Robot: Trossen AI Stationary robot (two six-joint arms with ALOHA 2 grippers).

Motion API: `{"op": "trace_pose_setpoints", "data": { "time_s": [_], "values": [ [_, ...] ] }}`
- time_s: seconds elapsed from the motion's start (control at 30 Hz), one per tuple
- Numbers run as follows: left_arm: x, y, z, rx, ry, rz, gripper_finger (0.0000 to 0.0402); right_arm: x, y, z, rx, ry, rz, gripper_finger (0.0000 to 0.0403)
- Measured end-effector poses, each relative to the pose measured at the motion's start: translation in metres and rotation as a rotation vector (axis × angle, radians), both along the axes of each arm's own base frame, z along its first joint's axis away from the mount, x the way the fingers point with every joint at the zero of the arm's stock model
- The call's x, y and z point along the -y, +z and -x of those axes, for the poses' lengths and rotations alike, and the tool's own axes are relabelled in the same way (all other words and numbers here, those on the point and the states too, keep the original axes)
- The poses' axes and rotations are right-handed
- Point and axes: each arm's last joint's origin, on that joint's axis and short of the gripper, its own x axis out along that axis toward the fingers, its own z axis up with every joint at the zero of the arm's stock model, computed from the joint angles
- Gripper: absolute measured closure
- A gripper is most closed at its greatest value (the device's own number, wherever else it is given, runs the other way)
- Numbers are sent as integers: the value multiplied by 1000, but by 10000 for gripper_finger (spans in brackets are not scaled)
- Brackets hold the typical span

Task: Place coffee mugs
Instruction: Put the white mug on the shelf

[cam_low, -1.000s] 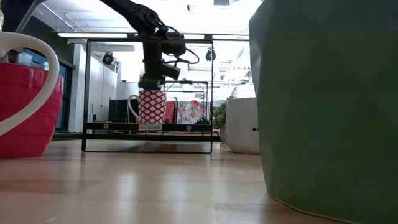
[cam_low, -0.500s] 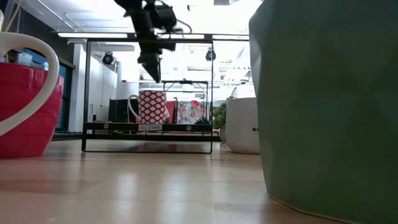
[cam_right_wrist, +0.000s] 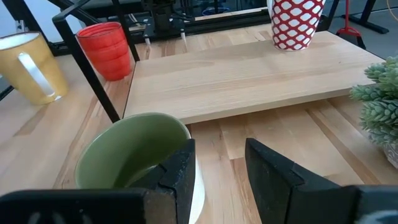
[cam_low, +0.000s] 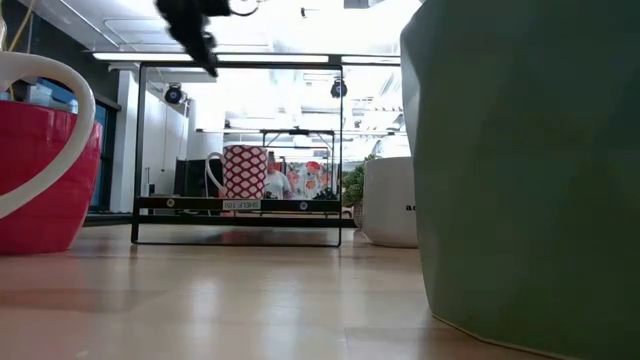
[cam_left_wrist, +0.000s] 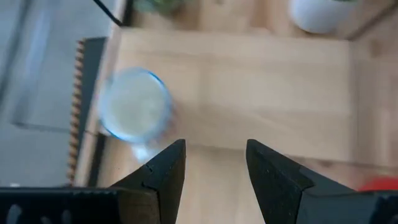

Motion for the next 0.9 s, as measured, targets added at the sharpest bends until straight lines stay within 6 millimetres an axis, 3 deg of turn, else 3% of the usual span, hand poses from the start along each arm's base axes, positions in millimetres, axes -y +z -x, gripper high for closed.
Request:
{"op": "trace_pose_setpoints", "data": {
  "time_s": [0.2, 0.43, 0.63, 0.9],
  "values": [
    [42, -20, 46, 78, -11, 91, 243, 0, 4, 1, 25, -15, -42, 281],
    [85, -63, 91, 187, 12, 230, 243, -1, 12, 4, 76, -34, -24, 281],
    [103, -106, 106, 334, 51, 341, 243, -2, 18, 7, 107, -33, -12, 281],
    [113, -98, 107, 448, -39, 334, 243, -2, 20, 8, 118, -33, -9, 281]
  ]
}}
